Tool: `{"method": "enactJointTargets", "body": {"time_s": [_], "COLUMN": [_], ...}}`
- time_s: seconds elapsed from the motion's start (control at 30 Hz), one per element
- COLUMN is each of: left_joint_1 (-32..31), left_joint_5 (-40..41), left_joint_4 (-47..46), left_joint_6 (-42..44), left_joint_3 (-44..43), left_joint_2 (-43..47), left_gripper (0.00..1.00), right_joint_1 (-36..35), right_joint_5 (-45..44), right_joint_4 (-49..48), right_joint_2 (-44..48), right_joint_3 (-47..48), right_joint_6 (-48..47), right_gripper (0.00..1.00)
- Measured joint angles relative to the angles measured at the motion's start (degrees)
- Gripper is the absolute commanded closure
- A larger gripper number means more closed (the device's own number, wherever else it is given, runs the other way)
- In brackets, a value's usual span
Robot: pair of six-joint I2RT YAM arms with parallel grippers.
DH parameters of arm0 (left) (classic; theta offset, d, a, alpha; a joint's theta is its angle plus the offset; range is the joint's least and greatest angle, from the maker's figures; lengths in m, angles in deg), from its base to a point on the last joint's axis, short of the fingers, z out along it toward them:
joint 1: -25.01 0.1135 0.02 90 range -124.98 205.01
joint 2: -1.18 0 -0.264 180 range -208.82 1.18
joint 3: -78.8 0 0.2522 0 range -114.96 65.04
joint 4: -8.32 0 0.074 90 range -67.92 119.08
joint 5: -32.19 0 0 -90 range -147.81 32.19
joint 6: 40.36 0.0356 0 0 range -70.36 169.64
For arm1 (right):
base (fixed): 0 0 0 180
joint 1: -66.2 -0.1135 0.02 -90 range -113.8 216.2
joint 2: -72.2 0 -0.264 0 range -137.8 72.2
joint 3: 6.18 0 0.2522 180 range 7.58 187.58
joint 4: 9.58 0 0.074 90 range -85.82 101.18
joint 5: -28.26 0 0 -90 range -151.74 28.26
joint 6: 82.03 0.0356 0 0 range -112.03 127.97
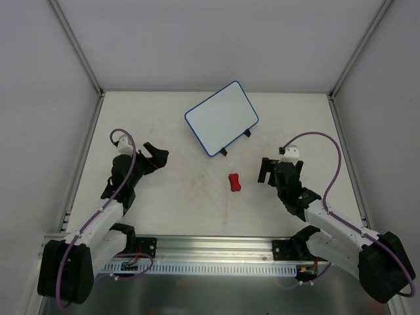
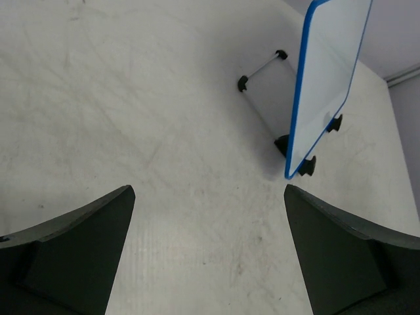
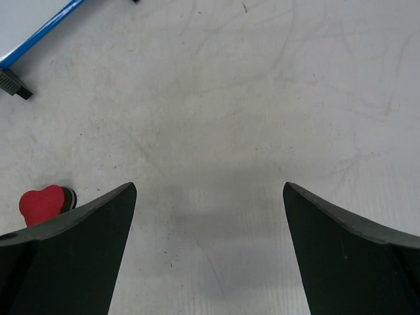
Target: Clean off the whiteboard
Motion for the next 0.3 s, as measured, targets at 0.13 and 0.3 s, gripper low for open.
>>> {"method": "enactJointTargets", "body": {"time_s": [0.13, 0.3], "left_joint_1": [0.00, 0.00], "left_joint_5": [-0.24, -1.11], "left_joint_4": [2.56, 2.47], "left_joint_6": [1.55, 1.88], "left_joint_3": [1.01, 1.01], "left_joint_2": [0.00, -0.17], "left_gripper": [0.01, 0.01], "right_joint_1": [0.00, 0.00], "right_joint_5": [0.13, 0.68], "right_joint_4": [-1.31, -2.45], "right_joint_2": [-0.83, -1.86], "right_joint_3": [0.50, 1.92], "right_joint_6": [0.15, 0.11], "right_gripper": [0.01, 0.01]}}
